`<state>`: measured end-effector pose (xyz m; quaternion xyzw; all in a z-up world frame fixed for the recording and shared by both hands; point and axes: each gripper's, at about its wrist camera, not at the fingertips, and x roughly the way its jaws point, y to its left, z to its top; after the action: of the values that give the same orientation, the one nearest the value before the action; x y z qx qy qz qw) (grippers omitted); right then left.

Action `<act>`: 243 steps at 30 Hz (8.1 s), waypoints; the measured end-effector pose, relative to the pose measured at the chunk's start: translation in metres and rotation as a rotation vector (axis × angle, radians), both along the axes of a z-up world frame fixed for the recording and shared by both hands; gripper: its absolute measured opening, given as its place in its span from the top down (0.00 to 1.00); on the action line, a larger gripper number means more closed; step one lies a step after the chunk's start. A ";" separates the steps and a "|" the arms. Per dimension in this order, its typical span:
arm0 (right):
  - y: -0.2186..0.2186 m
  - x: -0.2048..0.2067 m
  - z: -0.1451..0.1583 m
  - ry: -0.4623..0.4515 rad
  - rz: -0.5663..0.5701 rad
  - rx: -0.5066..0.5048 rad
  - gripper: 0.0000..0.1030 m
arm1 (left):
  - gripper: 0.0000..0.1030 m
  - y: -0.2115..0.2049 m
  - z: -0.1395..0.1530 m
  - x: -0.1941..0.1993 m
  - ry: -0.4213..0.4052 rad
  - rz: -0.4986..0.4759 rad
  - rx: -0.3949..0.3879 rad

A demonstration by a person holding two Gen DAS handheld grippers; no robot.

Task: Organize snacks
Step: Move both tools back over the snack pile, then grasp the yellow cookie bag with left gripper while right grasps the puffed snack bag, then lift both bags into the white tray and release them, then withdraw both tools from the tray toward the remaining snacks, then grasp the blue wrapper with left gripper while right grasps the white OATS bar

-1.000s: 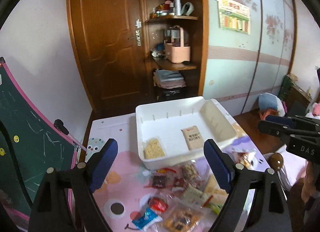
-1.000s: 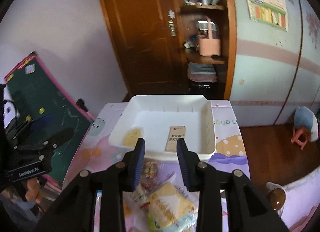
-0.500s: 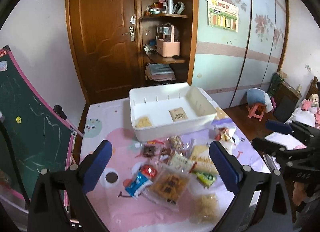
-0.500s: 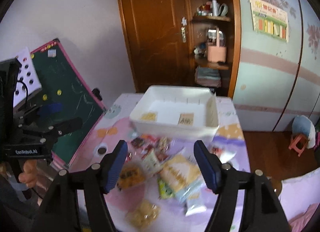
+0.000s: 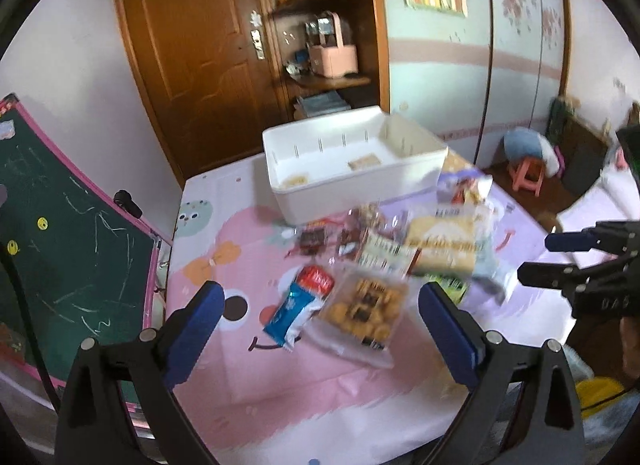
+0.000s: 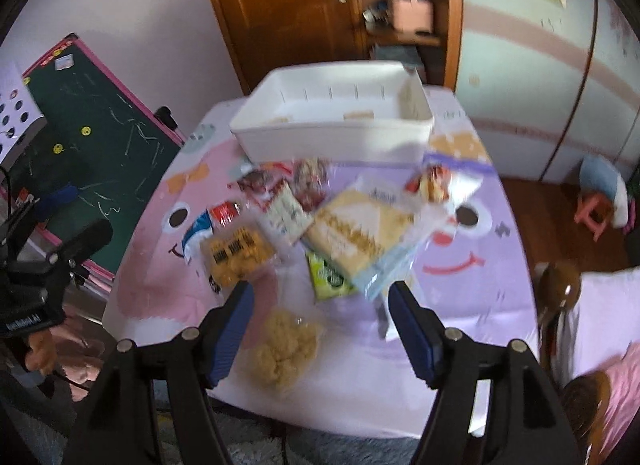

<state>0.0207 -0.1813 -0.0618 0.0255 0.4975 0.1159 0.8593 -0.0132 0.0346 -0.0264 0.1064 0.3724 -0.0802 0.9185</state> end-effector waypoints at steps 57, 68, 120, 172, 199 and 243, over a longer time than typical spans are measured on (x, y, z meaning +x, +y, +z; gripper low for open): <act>0.004 0.023 -0.116 0.289 0.094 0.001 0.50 | 0.06 -0.059 -0.167 0.120 0.483 -0.203 0.133; 0.010 0.020 -0.112 0.263 0.119 -0.012 0.56 | 0.24 -0.062 -0.168 0.118 0.465 -0.148 0.146; 0.019 0.283 0.098 -0.282 -0.056 -0.104 0.59 | 0.22 -0.040 0.079 0.316 -0.083 0.226 -0.010; -0.033 0.034 0.143 -0.427 -0.097 -0.156 0.23 | 0.02 0.008 0.111 0.038 -0.143 0.055 -0.193; -0.043 0.021 -0.007 -0.108 -0.022 -0.059 0.23 | 0.02 0.060 -0.045 0.041 0.086 0.215 -0.136; -0.036 0.052 -0.116 0.180 0.074 -0.208 0.60 | 0.72 0.052 -0.165 0.116 0.400 0.057 -0.018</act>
<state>0.0727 -0.2170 -0.1774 -0.0717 0.5825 0.0925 0.8043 0.1026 0.0870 -0.1915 0.0695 0.5494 -0.0769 0.8291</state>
